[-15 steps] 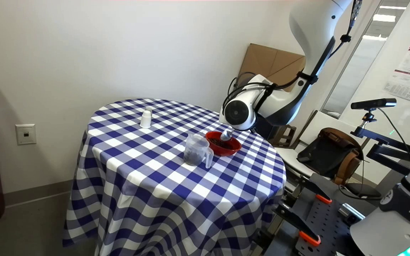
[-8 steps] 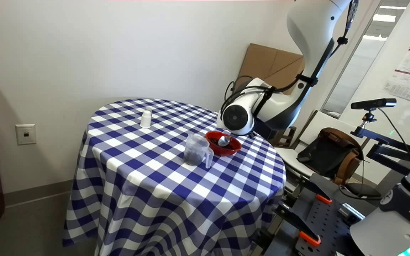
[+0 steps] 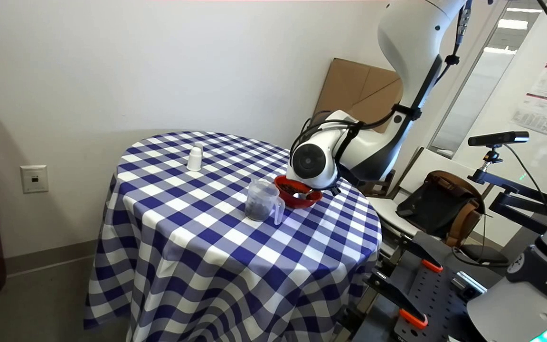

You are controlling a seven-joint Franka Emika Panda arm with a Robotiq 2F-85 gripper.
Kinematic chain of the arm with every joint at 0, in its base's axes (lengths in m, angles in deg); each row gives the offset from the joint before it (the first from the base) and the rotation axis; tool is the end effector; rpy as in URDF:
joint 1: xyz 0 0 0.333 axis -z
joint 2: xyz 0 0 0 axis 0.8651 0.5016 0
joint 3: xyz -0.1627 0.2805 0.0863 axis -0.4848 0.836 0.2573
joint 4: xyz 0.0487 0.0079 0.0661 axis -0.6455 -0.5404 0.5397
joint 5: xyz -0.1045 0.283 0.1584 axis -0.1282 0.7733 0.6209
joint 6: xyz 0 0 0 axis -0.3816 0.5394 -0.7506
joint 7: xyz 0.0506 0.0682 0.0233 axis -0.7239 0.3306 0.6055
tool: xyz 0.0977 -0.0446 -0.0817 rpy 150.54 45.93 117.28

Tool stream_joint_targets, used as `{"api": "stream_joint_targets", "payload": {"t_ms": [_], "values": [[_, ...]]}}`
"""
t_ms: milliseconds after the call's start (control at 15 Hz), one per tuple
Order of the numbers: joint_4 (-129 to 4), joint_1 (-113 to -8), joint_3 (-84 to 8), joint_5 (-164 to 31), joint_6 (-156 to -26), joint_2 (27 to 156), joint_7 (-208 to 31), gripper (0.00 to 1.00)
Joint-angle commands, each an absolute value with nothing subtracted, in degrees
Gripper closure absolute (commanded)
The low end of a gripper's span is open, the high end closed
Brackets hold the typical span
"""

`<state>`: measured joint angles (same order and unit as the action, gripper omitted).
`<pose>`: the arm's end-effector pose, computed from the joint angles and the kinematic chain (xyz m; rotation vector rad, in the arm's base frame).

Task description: Use the spoon to

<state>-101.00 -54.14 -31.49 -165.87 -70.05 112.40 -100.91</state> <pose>0.4588 -0.1111 0.1138 1.5930 1.1956 -0.5290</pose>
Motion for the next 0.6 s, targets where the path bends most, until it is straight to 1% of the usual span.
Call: {"api": "stream_joint_targets", "payload": {"t_ms": [0, 533], "values": [[-101.2, -53.7, -31.0, -163.0, -71.6, 112.3, -100.4, 0.93], [-99.7, -52.9, -31.3, -155.1, -75.2, 111.8, -99.1, 0.93]]}}
